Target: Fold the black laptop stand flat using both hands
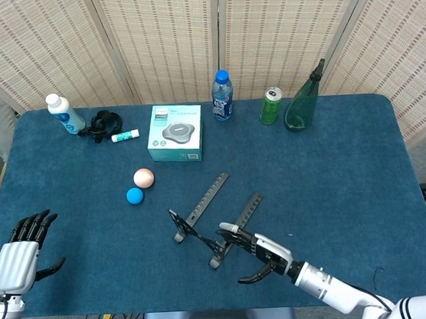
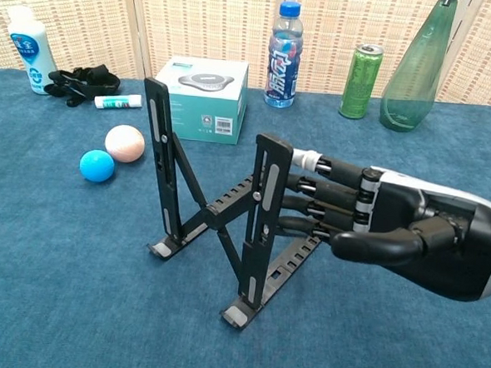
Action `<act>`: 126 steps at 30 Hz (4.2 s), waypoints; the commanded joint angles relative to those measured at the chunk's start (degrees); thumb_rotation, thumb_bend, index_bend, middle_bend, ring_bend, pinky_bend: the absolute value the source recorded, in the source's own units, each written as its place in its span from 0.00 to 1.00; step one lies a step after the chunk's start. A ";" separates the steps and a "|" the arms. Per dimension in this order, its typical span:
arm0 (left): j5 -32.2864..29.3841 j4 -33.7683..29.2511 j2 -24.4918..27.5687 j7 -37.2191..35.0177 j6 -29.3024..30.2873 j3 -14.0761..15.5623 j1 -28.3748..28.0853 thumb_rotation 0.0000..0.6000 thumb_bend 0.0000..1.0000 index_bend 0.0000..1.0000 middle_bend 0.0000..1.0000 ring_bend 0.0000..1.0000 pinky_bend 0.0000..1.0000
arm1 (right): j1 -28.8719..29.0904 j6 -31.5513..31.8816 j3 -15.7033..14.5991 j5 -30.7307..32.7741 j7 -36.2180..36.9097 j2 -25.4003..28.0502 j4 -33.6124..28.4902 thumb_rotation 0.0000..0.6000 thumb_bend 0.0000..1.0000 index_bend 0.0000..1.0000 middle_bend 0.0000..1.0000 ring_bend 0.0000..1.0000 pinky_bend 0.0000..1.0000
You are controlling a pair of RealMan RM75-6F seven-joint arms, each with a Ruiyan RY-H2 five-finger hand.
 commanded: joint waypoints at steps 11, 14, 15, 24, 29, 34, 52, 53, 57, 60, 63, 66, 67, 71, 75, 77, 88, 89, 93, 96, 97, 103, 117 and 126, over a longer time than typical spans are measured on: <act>-0.04 -0.04 0.16 0.06 -0.08 0.12 0.10 1.00 0.15 0.12 0.07 0.09 0.07 | 0.29 -1.81 -0.65 0.28 2.38 -2.55 1.80 1.00 0.00 0.00 0.10 0.00 0.00; -0.08 -0.04 0.16 0.07 -0.07 0.13 0.14 1.00 0.15 0.12 0.07 0.09 0.07 | 0.46 -2.31 -0.83 0.28 2.84 -3.02 2.12 1.00 0.00 0.00 0.09 0.00 0.00; -0.07 -0.03 0.16 0.06 -0.05 0.12 0.15 1.00 0.15 0.12 0.07 0.09 0.07 | 0.48 -2.43 -0.87 0.31 2.96 -3.18 2.26 1.00 0.00 0.00 0.09 0.00 0.00; -0.03 0.01 0.25 0.07 0.12 0.18 0.32 1.00 0.15 0.12 0.07 0.09 0.07 | 0.56 -2.85 -1.16 0.51 4.84 -4.27 2.94 1.00 0.00 0.00 0.09 0.00 0.00; 0.07 0.04 0.32 -0.01 0.31 0.22 0.45 1.00 0.15 0.12 0.07 0.09 0.07 | 0.50 -3.08 -1.51 0.56 5.28 -4.65 3.11 1.00 0.00 0.00 0.09 0.00 0.00; 0.15 0.06 0.32 -0.05 0.19 0.29 0.44 1.00 0.15 0.12 0.07 0.09 0.07 | 0.53 -3.10 -1.77 0.27 5.66 -5.11 3.01 1.00 0.00 0.00 0.09 0.00 0.00; 1.11 2.38 1.05 -4.86 -4.22 -0.34 -2.85 1.00 0.15 0.12 0.07 0.09 0.07 | 0.59 2.65 -0.53 -1.38 2.92 2.81 0.06 1.00 0.00 0.00 0.09 0.00 0.00; 1.06 2.96 1.20 -6.51 -5.41 -0.46 -3.62 1.00 0.15 0.12 0.07 0.09 0.07 | 0.77 3.34 -0.23 -1.66 2.39 4.35 -0.57 1.00 0.00 0.00 0.09 0.00 0.00; 0.77 4.74 1.75 -12.68 -10.11 -1.04 -6.73 1.00 0.15 0.13 0.07 0.09 0.07 | 1.07 6.20 1.47 -2.03 0.27 9.61 -2.95 1.00 0.00 0.00 0.09 0.00 0.00; 0.99 6.28 1.88 -18.69 -14.05 -1.46 -9.58 1.00 0.15 0.13 0.07 0.09 0.07 | 1.33 7.63 2.72 -1.97 -1.69 13.77 -5.02 1.00 0.00 0.00 0.09 0.00 0.00; 1.81 8.17 1.77 -24.06 -17.92 -1.73 -12.71 1.00 0.15 0.13 0.08 0.09 0.07 | 1.51 8.08 3.82 -0.98 -3.12 17.64 -7.16 1.00 0.00 0.00 0.09 0.00 0.00; 2.10 10.28 1.11 -30.40 -22.31 -2.04 -16.13 1.00 0.15 0.15 0.10 0.10 0.07 | 1.47 8.23 4.70 -0.08 -4.44 20.75 -8.85 1.00 0.00 0.00 0.09 0.00 0.00; 2.18 10.98 0.85 -32.36 -23.73 -2.09 -17.20 1.00 0.15 0.16 0.10 0.10 0.07 | 1.40 8.27 4.94 0.17 -4.88 21.46 -9.24 1.00 0.00 0.00 0.09 0.00 0.00; 2.87 14.27 -0.72 -40.33 -29.76 -2.10 -22.09 1.00 0.15 0.19 0.10 0.10 0.07 | 0.85 8.29 5.79 1.15 -6.28 23.68 -10.81 1.00 0.00 0.00 0.09 0.00 0.00; 3.96 16.87 -2.68 -47.02 -33.81 -1.79 -26.06 1.00 0.15 0.20 0.10 0.10 0.07 | 0.15 8.45 6.32 1.40 -6.99 24.53 -11.84 1.00 0.00 0.00 0.09 0.00 0.00; 4.76 18.12 -3.77 -50.76 -35.45 -1.42 -27.98 1.00 0.15 0.21 0.10 0.10 0.07 | -0.13 8.12 6.53 1.72 -7.44 24.67 -12.22 1.00 0.00 0.00 0.09 0.00 0.00; 9.39 24.10 -8.86 -70.48 -36.61 1.35 -35.04 1.00 0.15 0.30 0.10 0.10 0.07 | -1.27 5.89 7.02 2.67 -7.94 24.34 -12.34 1.00 0.00 0.00 0.09 0.00 0.00; 9.90 24.45 -9.22 -72.46 -36.15 1.75 -35.52 1.00 0.15 0.31 0.10 0.10 0.07 | -1.38 5.71 7.08 2.72 -7.92 24.33 -12.30 1.00 0.00 0.00 0.09 0.00 0.00; 11.12 25.90 -10.56 -76.86 -34.46 2.78 -36.82 1.00 0.15 0.31 0.10 0.10 0.07 | -1.70 5.26 7.26 2.69 -7.66 24.25 -12.14 1.00 0.00 0.00 0.09 0.00 0.00; 11.82 26.45 -11.39 -78.01 -33.26 3.36 -37.65 1.00 0.15 0.31 0.10 0.10 0.07 | -2.00 5.09 7.45 2.77 -7.38 24.19 -11.91 1.00 0.00 0.00 0.09 0.00 0.00; 11.93 26.49 -11.54 -78.24 -32.95 3.54 -37.84 1.00 0.15 0.31 0.10 0.10 0.07 | -2.10 5.04 7.49 2.81 -7.29 24.20 -11.84 1.00 0.00 0.00 0.09 0.00 0.00; 13.12 26.11 -12.88 -80.27 -31.18 4.58 -39.78 1.00 0.15 0.31 0.10 0.10 0.07 | -2.79 4.92 7.70 2.69 -6.94 24.17 -11.57 1.00 0.00 0.00 0.09 0.00 0.00; 12.91 27.62 -16.17 -81.36 -30.57 7.21 -42.05 1.00 0.15 0.32 0.10 0.10 0.07 | -4.01 4.37 8.12 3.02 -6.48 24.16 -11.07 1.00 0.00 0.00 0.09 0.00 0.00; 12.48 27.49 -16.62 -81.25 -29.78 8.56 -42.55 1.00 0.15 0.32 0.10 0.10 0.07 | -4.45 4.25 8.48 2.76 -6.04 24.21 -10.84 1.00 0.00 0.00 0.09 0.00 0.00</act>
